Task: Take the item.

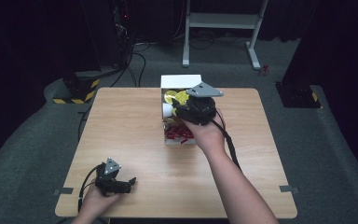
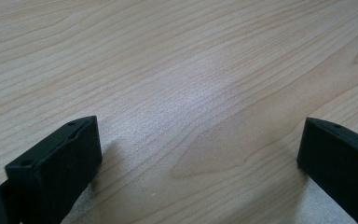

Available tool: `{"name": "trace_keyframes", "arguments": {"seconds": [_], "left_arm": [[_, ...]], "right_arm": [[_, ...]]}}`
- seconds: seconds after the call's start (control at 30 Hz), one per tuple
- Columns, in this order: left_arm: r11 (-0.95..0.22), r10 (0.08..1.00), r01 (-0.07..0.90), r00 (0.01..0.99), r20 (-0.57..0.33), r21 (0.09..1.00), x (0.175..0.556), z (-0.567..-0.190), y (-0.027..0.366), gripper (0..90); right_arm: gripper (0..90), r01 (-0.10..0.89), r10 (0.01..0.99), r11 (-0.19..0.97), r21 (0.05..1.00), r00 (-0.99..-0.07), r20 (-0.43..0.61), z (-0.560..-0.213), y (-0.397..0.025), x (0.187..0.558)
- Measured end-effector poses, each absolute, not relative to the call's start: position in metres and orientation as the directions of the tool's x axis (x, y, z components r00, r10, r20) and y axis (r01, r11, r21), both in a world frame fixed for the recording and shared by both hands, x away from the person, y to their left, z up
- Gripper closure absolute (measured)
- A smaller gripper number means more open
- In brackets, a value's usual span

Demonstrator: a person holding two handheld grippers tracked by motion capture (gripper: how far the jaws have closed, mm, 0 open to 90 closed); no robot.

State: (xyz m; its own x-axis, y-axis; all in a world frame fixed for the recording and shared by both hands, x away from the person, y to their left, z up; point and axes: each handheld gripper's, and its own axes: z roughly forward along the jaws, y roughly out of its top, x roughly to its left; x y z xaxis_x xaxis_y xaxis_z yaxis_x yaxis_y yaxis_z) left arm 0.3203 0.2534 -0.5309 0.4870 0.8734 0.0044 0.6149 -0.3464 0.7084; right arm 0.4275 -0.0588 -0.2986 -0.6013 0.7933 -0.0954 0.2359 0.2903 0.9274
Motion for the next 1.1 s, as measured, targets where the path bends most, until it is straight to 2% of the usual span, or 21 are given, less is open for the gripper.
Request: {"name": "trace_keyframes", "arguments": {"seconds": [0.6, 1.1], "left_arm": [[-0.346, 0.873, 0.615, 0.487, 0.005, 0.709, 0.320, -0.531, 0.253, 0.1], [-0.352, 0.872, 0.612, 0.490, 0.010, 0.708, 0.321, -0.531, 0.254, 0.1]], "right_arm": [[39.7, 0.211, 0.791, 0.256, 0.943, -0.607, -0.079, -0.298, -0.083, 0.401], [39.7, 0.213, 0.812, 0.234, 0.948, -0.579, -0.071, -0.310, -0.121, 0.381]]}}
